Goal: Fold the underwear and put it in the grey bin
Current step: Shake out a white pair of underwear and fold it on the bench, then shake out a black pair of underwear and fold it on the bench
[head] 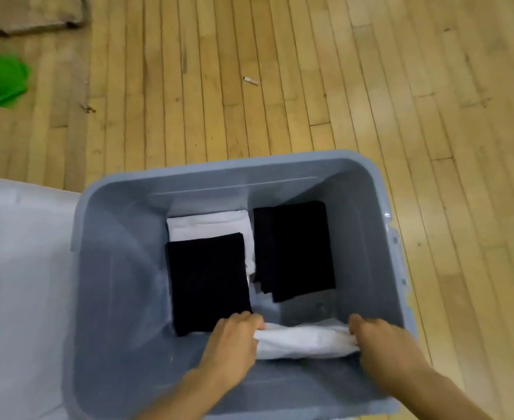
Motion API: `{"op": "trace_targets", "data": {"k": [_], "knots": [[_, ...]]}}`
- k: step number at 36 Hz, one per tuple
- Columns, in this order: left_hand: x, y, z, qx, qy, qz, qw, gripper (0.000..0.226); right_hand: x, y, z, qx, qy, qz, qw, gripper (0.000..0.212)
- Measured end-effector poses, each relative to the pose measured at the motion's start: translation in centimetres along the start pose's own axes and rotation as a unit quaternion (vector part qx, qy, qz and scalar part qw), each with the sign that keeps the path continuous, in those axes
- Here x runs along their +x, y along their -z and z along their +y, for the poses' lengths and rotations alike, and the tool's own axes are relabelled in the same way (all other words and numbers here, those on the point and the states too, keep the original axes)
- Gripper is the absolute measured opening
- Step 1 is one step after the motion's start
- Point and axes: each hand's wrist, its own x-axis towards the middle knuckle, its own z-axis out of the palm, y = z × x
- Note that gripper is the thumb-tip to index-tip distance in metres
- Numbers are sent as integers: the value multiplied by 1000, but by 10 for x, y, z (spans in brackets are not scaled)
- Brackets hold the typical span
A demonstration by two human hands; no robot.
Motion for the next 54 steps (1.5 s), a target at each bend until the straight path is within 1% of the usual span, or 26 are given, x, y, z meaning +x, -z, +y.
{"op": "trace_targets", "data": {"k": [4,7,9,12,14,16,19,20,21,23,25,27,29,31,33,35,38,39,41,43,46,47,49,50,51,54], "knots": [[64,-16,-11,-9,27,21,999,22,59,10,-6,7,-87,18,996,31],[125,-23,-23,-17,38,49,998,24,118,23,-4,71,-141,73,985,28],[157,-21,-28,0,48,68,997,29,150,27,-7,96,-153,113,977,32],[189,-24,-31,27,55,127,990,42,188,24,-17,82,-154,160,972,40],[197,-28,-28,31,35,186,981,56,202,18,-22,75,-155,181,968,54],[195,-39,-26,29,-37,209,977,69,207,10,-29,66,-135,196,969,63],[187,-64,-30,123,-151,131,972,92,216,-9,-31,57,-15,257,965,82],[185,-72,-35,144,-160,99,972,100,220,-17,-29,50,19,244,968,91],[184,-81,-42,158,-153,72,973,109,225,-27,-24,40,43,203,977,97],[186,-91,-55,172,-120,23,978,123,231,-42,-8,39,38,110,992,100],[192,-93,-64,169,-97,-8,981,129,239,-50,4,27,48,127,990,109],[196,-88,-64,169,-104,-18,980,123,248,-55,7,23,70,161,984,125],[192,-80,-61,144,-132,-41,980,103,246,-56,10,2,66,164,984,133],[176,-63,-59,98,-122,-31,987,93,230,-43,9,-37,63,147,987,126],[158,-43,-57,70,-114,-3,991,87,204,-20,4,-45,39,95,994,114],[132,-9,-57,40,-89,25,995,84,173,10,-9,-54,69,107,990,115],[79,54,-61,34,-56,142,988,90,120,62,-42,-95,149,203,963,134],[57,78,-65,33,-42,180,982,94,98,85,-59,-96,171,221,955,131],[11,126,-72,40,-14,243,969,98,55,126,-93,-106,238,268,928,107],[-46,183,-81,49,16,291,955,95,6,170,-150,-109,305,288,901,87],[-126,257,-103,61,53,360,929,84,-56,223,-232,-90,394,327,854,78],[-159,283,-114,68,73,384,918,80,-76,241,-264,-89,432,345,829,76],[-205,312,-133,86,107,413,901,71,-113,264,-313,-87,473,344,806,73],[-255,332,-153,85,150,429,887,68,-140,274,-364,-96,508,350,781,73],[-260,336,-155,86,156,443,878,68,-143,274,-369,-94,517,367,768,72],[-329,342,-198,69,230,463,853,83,-176,264,-453,-113,566,381,722,71]]}}
